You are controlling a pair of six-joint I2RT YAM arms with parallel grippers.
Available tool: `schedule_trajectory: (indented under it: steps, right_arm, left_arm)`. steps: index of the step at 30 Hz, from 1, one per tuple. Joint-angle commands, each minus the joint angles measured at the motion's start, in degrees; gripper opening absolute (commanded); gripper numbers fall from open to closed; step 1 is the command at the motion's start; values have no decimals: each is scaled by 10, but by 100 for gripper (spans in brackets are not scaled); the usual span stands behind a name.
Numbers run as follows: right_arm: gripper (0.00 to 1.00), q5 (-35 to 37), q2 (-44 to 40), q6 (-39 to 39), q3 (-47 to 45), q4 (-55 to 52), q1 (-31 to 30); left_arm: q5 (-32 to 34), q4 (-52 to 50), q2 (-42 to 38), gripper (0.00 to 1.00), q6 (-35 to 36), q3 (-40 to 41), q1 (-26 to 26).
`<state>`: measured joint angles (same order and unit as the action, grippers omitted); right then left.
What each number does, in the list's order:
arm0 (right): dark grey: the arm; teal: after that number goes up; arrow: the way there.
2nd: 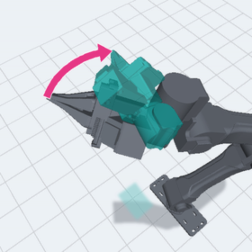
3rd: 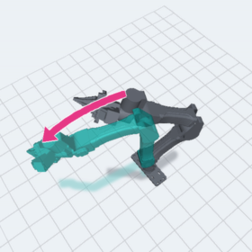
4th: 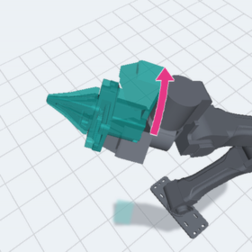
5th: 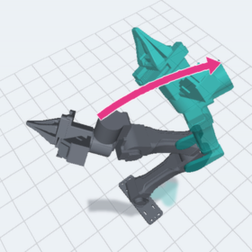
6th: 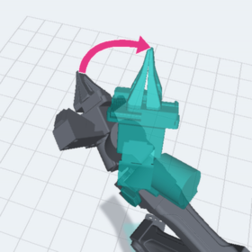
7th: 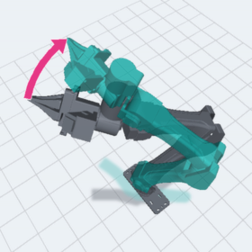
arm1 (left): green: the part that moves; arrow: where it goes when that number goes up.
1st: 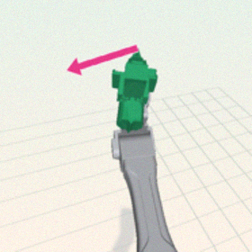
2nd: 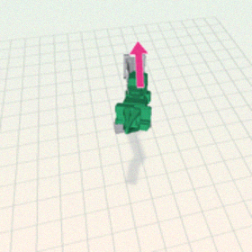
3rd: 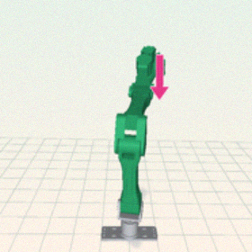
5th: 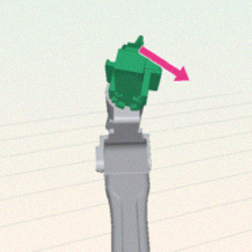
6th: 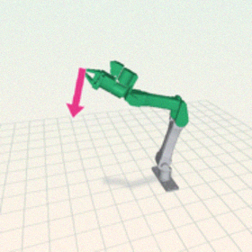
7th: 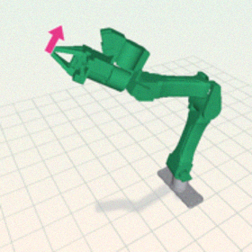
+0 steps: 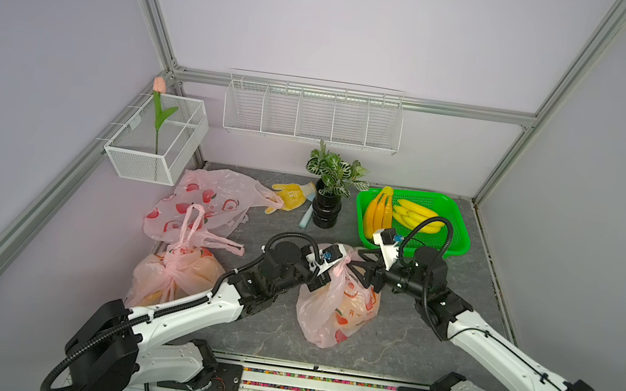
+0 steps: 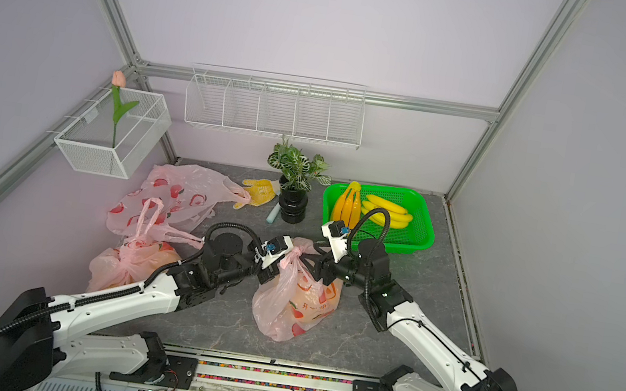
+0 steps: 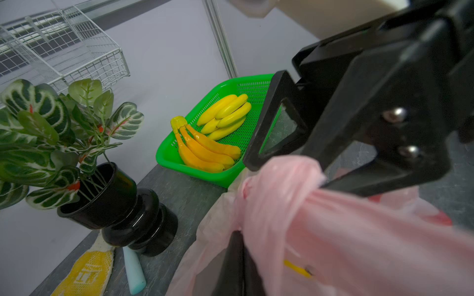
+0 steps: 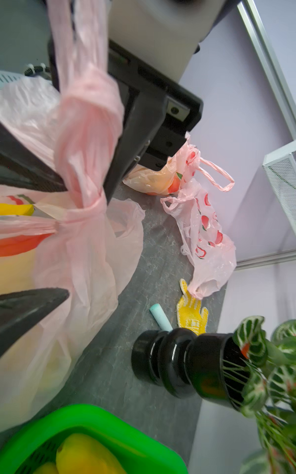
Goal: Place the banana into a plastic bag & tie a knot
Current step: Cross the plastic bag at the center of the board.
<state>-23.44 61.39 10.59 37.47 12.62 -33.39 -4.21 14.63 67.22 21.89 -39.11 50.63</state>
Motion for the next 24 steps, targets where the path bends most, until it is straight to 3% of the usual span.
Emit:
schedule_trajectory:
  steps: [1, 6, 11, 16, 24]
  right_arm:
    - [71, 62, -52, -7, -17, -37, -11]
    - [85, 146, -110, -3, -11, -82, -88]
    - [92, 247, -125, 4, -3, -70, -172]
    - [94, 318, -110, 8, 26, -63, -225]
    - [87, 373, -70, 27, 44, -59, -234]
  left_arm:
    - [44, 0, -16, 0, -10, -3, 0]
    - [80, 13, -17, 0, -30, -4, 2]
    - [99, 7, -6, 0, -25, -17, 19]
    - [116, -3, 9, 0, -19, -32, 34]
    - [117, -3, 9, 0, -19, -30, 43]
